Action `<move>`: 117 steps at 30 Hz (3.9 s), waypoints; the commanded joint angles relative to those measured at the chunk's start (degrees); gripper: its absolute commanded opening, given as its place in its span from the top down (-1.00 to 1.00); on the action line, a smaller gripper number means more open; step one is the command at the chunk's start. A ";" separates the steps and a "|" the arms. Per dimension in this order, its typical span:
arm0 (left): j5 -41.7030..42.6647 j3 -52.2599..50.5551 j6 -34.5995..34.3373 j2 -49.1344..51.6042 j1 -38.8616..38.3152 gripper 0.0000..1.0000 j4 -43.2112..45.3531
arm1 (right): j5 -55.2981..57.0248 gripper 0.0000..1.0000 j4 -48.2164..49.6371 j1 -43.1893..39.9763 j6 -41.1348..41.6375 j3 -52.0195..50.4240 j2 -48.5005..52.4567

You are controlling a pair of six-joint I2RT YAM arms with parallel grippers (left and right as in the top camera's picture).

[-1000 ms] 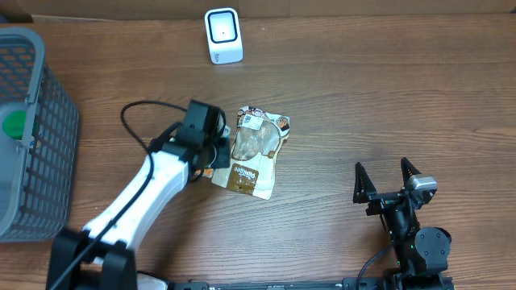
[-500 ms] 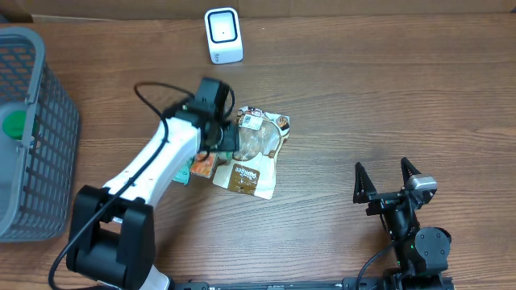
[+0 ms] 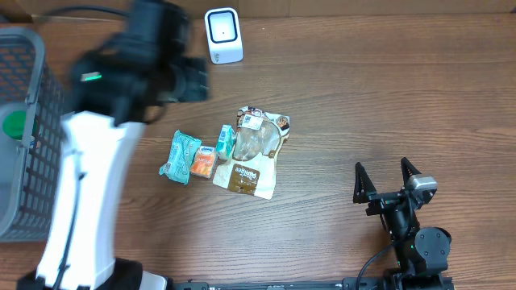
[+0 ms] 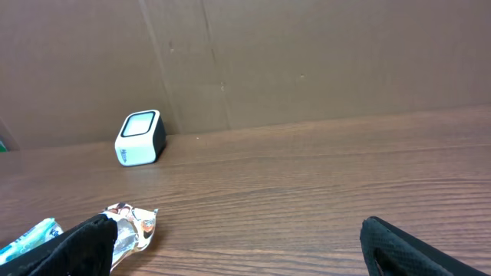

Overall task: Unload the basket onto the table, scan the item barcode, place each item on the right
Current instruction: 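Reach the left gripper into the basket and grasp the green-lidded jar, then lift the green-lidded jar out of the basket toward the table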

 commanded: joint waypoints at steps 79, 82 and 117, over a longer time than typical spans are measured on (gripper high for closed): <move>5.44 7.98 15.52 42.18 55.23 -0.82 11.67 | 0.55 -1.00 0.20 0.33 0.13 -0.61 -0.68; 5.38 5.92 15.52 42.18 55.23 -0.77 12.98 | 0.52 -1.00 0.20 0.33 0.13 -0.61 -0.68; 3.56 1.88 15.52 42.18 55.21 -0.43 21.59 | 0.55 -1.00 0.20 0.33 0.13 -0.61 -0.68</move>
